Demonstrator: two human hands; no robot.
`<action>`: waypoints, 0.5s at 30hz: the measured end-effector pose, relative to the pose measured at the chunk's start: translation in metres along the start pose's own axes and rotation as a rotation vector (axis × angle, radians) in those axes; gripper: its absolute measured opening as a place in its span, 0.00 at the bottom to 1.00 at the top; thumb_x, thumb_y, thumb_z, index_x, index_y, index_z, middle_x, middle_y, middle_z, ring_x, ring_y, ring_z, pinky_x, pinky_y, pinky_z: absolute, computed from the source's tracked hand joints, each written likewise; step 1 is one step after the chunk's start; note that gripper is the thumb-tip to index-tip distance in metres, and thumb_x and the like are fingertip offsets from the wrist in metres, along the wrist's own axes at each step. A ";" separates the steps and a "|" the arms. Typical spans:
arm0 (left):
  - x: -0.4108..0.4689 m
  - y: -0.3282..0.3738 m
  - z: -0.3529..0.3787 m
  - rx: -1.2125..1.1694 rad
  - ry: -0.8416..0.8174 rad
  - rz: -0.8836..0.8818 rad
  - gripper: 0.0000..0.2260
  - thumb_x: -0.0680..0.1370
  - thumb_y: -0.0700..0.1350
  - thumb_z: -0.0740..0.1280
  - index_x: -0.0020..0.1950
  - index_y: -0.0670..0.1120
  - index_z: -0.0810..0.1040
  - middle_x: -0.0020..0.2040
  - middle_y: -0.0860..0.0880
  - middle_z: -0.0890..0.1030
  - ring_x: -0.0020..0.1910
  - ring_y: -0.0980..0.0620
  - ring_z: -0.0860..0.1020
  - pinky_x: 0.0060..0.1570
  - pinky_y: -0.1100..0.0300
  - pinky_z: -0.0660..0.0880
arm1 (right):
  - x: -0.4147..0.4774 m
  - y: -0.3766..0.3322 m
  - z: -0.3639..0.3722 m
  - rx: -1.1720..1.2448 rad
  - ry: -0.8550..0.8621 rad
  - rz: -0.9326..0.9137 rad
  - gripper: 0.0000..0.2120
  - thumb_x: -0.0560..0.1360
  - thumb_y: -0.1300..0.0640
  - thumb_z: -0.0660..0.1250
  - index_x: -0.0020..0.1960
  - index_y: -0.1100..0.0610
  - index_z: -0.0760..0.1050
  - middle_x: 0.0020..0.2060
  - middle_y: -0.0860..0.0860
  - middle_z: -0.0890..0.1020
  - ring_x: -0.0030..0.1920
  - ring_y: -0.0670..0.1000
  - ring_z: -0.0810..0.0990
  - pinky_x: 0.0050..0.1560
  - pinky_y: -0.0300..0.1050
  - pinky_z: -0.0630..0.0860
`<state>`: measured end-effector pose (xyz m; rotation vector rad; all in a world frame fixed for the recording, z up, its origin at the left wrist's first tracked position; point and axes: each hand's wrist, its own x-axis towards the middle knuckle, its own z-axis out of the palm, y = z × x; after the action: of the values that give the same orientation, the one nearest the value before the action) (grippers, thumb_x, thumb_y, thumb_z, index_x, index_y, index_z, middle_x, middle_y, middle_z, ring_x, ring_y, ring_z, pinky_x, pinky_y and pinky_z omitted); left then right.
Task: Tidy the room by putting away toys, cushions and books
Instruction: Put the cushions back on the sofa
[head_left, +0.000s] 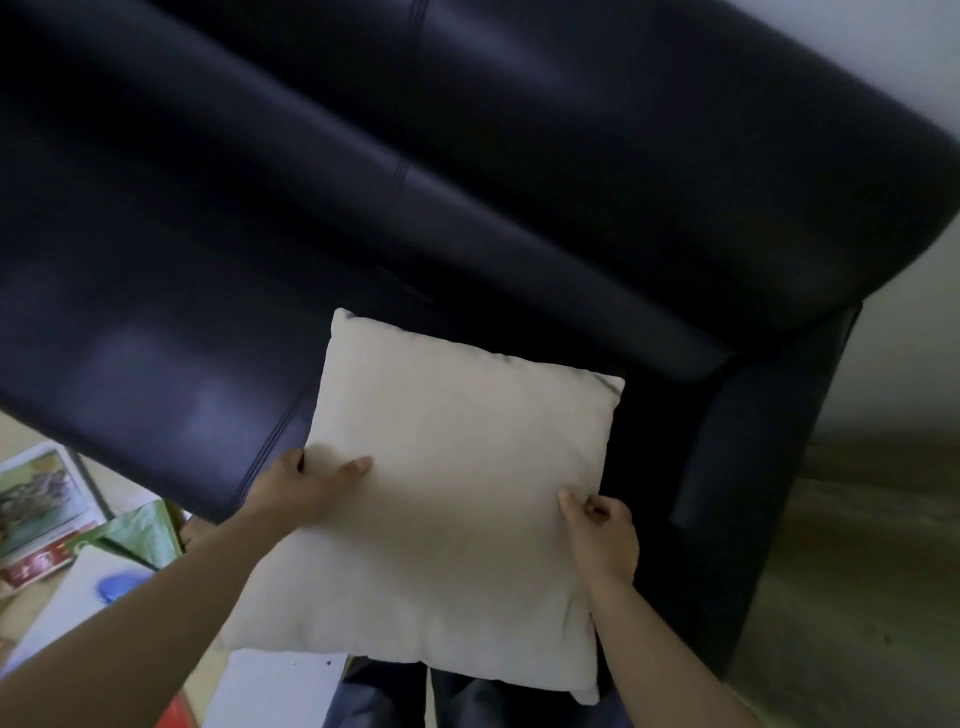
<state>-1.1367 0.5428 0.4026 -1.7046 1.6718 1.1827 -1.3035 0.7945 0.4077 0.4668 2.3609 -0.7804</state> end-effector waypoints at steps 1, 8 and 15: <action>0.004 0.002 -0.001 -0.015 0.002 0.003 0.41 0.67 0.67 0.71 0.69 0.42 0.69 0.64 0.42 0.74 0.59 0.40 0.74 0.52 0.52 0.71 | 0.006 -0.003 0.000 -0.002 -0.015 -0.002 0.24 0.73 0.47 0.71 0.61 0.61 0.72 0.53 0.53 0.78 0.54 0.55 0.77 0.52 0.43 0.71; 0.030 0.039 -0.005 -0.074 0.042 0.040 0.40 0.68 0.66 0.71 0.71 0.43 0.66 0.64 0.44 0.73 0.59 0.42 0.74 0.51 0.52 0.72 | 0.058 -0.042 0.000 0.004 -0.181 0.070 0.44 0.67 0.36 0.72 0.73 0.59 0.63 0.67 0.56 0.73 0.64 0.59 0.75 0.64 0.53 0.73; 0.057 0.060 -0.006 -0.125 0.021 0.009 0.41 0.67 0.65 0.71 0.70 0.41 0.65 0.66 0.44 0.72 0.62 0.41 0.73 0.54 0.52 0.70 | 0.089 -0.054 0.015 0.022 -0.198 0.142 0.53 0.61 0.32 0.73 0.74 0.59 0.58 0.68 0.57 0.71 0.65 0.61 0.73 0.66 0.58 0.71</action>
<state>-1.1991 0.4981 0.3723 -1.7920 1.6500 1.3023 -1.3906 0.7564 0.3638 0.5350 2.1141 -0.7509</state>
